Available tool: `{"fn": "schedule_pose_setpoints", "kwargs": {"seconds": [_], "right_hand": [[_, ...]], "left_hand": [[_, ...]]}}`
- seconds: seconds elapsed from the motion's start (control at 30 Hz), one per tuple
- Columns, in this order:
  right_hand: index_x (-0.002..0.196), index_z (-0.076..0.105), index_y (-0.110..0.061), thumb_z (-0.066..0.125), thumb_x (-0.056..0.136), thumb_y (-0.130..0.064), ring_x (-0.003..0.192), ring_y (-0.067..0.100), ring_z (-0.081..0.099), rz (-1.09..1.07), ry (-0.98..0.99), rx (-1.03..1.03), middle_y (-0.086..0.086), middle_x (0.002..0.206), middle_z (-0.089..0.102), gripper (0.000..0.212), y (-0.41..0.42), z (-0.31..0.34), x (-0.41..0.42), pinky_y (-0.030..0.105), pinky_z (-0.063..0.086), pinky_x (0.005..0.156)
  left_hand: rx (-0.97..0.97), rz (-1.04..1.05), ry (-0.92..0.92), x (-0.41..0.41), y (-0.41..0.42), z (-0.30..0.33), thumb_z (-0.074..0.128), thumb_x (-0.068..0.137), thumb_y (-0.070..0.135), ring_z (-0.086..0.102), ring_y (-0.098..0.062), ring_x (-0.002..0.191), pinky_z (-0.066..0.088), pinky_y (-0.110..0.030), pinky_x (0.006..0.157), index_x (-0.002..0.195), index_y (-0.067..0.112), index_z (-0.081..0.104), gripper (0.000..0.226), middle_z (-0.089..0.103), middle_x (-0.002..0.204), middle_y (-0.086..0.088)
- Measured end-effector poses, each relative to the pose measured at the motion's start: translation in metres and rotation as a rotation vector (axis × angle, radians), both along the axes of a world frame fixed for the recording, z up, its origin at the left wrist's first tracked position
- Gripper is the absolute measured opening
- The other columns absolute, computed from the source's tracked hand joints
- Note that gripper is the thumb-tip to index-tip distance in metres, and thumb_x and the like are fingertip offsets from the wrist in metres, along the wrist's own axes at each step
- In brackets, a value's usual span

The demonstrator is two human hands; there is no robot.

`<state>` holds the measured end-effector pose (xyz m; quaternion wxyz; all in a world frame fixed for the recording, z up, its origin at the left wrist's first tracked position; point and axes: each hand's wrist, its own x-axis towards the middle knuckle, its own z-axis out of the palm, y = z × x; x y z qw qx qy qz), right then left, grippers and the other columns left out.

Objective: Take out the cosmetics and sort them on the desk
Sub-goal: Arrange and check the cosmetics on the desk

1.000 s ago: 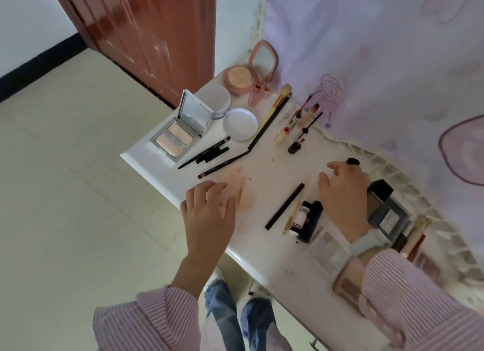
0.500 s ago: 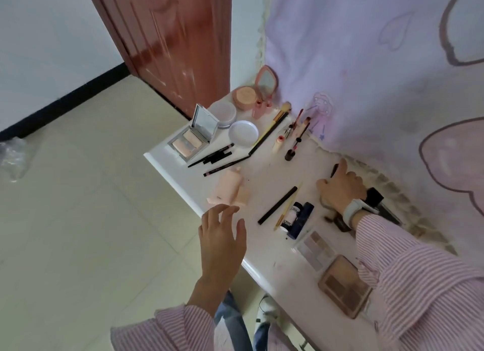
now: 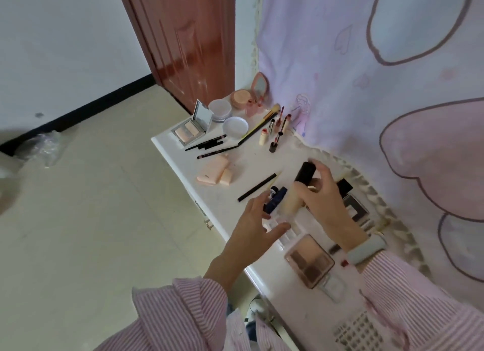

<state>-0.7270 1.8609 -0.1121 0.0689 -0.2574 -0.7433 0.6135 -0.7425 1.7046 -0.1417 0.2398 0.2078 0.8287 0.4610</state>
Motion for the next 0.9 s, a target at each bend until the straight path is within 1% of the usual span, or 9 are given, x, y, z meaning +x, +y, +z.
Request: {"fn": "schedule_pose_setpoints", "kwargs": {"seconds": [0.1, 0.2, 0.3, 0.4, 0.5, 0.6, 0.7, 0.8, 0.9], "right_hand": [[0.104, 0.045, -0.041, 0.065, 0.080, -0.020, 0.092, 0.014, 0.061, 0.114, 0.035, -0.098, 0.002, 0.102, 0.060, 0.038, -0.017, 0.007, 0.020, 0.021, 0.051, 0.068], [0.090, 0.052, -0.029, 0.057, 0.084, -0.031, 0.082, 0.008, 0.061, 0.148, -0.021, 0.061, -0.004, 0.087, 0.063, 0.008, -0.019, 0.017, 0.025, 0.025, 0.049, 0.072], [0.063, 0.045, -0.021, 0.039, 0.091, -0.045, 0.053, 0.007, 0.045, 0.368, -0.218, 0.406, -0.008, 0.055, 0.045, 0.037, -0.017, 0.020, 0.023, 0.024, 0.034, 0.056], [0.063, 0.037, -0.020, 0.040, 0.095, -0.027, 0.053, 0.012, 0.043, 0.434, -0.211, 0.519, -0.009, 0.054, 0.039, 0.033, -0.025, 0.019, 0.027, 0.026, 0.034, 0.059], [0.065, 0.043, -0.016, 0.044, 0.092, -0.020, 0.046, 0.009, 0.038, 0.437, 0.138, 0.631, -0.009, 0.052, 0.040, 0.028, -0.026, 0.023, 0.038, 0.027, 0.034, 0.051], [0.101, 0.058, -0.012, 0.046, 0.092, -0.015, 0.080, 0.005, 0.055, 0.621, 0.215, 0.494, -0.002, 0.089, 0.057, 0.015, -0.014, 0.032, 0.040, 0.013, 0.043, 0.067], [0.125, 0.042, -0.035, 0.047, 0.091, -0.015, 0.107, -0.003, 0.048, 0.768, 0.091, 0.292, -0.010, 0.114, 0.049, 0.039, -0.004, 0.035, 0.039, 0.011, 0.042, 0.085], [0.103, 0.056, -0.030, 0.037, 0.089, -0.047, 0.077, 0.005, 0.060, 0.641, -0.067, 0.367, -0.009, 0.083, 0.064, 0.030, -0.006, 0.035, 0.031, 0.021, 0.047, 0.073], [0.093, 0.060, -0.017, 0.043, 0.094, -0.029, 0.064, 0.001, 0.057, 0.643, 0.002, 0.421, -0.005, 0.078, 0.063, 0.021, -0.006, 0.031, 0.030, 0.012, 0.043, 0.062]], "left_hand": [[0.015, 0.089, 0.042, 0.021, 0.002, 0.003, 0.063, 0.086, 0.023, 0.053, -0.011, 0.092, 0.046, -0.014, 0.078, 0.138, 0.018, 0.035, 0.059, 0.049, 0.124, 0.002], [-0.028, 0.155, 0.155, 0.028, -0.012, 0.006, 0.061, 0.085, 0.014, 0.051, -0.012, 0.080, 0.037, -0.006, 0.066, 0.127, 0.012, 0.046, 0.044, 0.058, 0.113, -0.006], [-0.112, 0.136, 0.277, 0.031, -0.021, 0.009, 0.070, 0.080, 0.023, 0.055, -0.014, 0.084, 0.037, -0.014, 0.070, 0.119, 0.014, 0.054, 0.043, 0.058, 0.110, -0.001], [-0.181, 0.157, 0.248, 0.031, -0.024, 0.013, 0.075, 0.073, 0.038, 0.057, -0.007, 0.080, 0.039, -0.014, 0.068, 0.111, 0.019, 0.059, 0.046, 0.062, 0.096, 0.006], [-0.076, 0.178, 0.046, 0.031, -0.027, 0.018, 0.080, 0.066, 0.040, 0.052, 0.010, 0.064, 0.038, -0.004, 0.059, 0.093, 0.031, 0.062, 0.033, 0.058, 0.072, 0.020], [-0.045, 0.225, -0.010, 0.030, -0.031, 0.020, 0.079, 0.065, 0.042, 0.052, 0.010, 0.060, 0.039, -0.005, 0.055, 0.084, 0.037, 0.059, 0.028, 0.057, 0.066, 0.020], [-0.101, 0.299, 0.045, 0.026, -0.036, 0.019, 0.078, 0.067, 0.043, 0.054, 0.006, 0.062, 0.041, -0.005, 0.057, 0.095, 0.030, 0.064, 0.035, 0.059, 0.071, 0.018], [-0.129, 0.276, 0.104, 0.027, -0.035, 0.018, 0.077, 0.068, 0.042, 0.054, 0.002, 0.065, 0.041, -0.007, 0.058, 0.098, 0.029, 0.063, 0.036, 0.059, 0.074, 0.017], [-0.128, 0.261, 0.122, 0.030, -0.034, 0.018, 0.077, 0.068, 0.042, 0.054, 0.004, 0.065, 0.041, -0.006, 0.059, 0.098, 0.029, 0.063, 0.036, 0.057, 0.071, 0.021]]}}
